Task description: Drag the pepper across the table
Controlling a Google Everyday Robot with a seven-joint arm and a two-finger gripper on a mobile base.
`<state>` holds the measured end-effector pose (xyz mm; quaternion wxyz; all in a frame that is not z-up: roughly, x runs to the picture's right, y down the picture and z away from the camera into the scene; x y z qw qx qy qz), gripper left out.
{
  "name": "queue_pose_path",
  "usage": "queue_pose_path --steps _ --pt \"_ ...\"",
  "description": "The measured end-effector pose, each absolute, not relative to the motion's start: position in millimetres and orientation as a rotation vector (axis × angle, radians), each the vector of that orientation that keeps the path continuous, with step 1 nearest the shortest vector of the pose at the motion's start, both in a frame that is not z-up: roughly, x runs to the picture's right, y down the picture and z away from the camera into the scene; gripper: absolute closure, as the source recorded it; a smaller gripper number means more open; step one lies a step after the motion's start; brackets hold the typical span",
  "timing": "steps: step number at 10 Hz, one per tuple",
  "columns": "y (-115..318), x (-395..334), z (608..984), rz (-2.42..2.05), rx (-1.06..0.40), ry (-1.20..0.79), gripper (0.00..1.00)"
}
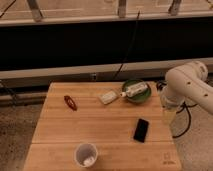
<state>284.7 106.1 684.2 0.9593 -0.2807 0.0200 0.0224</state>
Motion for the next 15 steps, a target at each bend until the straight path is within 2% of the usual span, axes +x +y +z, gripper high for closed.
queue_pose_path --steps 8,15 --pt "104 280 685 0.031 -0.564 0.044 0.2" --pt "73 189 699 -0.155 -0.526 0.024 0.2"
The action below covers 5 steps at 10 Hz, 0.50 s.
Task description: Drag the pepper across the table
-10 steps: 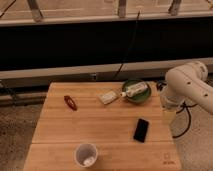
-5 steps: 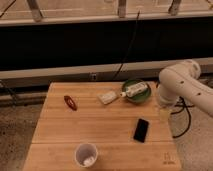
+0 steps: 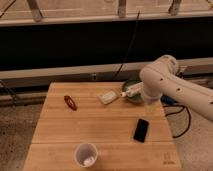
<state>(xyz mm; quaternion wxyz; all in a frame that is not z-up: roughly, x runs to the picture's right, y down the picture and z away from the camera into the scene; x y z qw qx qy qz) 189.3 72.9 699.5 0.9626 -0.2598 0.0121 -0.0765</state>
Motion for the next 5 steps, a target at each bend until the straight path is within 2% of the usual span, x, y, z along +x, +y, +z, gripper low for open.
queue_pose_path --steps 5 --pt "54 142 708 -0.274 -0.501 -0.003 0.2"
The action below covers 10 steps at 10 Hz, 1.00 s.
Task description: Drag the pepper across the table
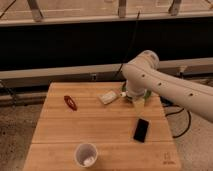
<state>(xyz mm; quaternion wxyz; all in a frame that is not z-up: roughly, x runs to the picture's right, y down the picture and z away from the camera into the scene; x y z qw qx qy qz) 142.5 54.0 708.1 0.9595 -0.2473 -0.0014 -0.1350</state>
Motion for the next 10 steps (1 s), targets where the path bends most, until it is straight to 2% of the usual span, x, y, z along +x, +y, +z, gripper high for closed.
queue_pose_path --steps 4,7,10 --pt "44 88 716 -0.358 -0.481 -0.044 0.2" --pt "40 76 719 -0.398 -0.484 -0.053 0.2" --pt "38 25 726 -0.465 -0.481 -0.092 0.2"
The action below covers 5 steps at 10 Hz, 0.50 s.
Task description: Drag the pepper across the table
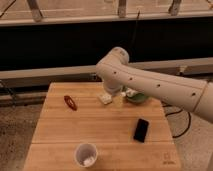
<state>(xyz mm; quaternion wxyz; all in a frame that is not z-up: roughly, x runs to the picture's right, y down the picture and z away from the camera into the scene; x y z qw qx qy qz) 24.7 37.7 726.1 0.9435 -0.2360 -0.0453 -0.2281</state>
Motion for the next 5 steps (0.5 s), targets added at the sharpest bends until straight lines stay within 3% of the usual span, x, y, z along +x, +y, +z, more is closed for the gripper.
queue_pose_path --steps 5 --pt "32 -8 733 -0.539 -0.472 -0.158 0.2"
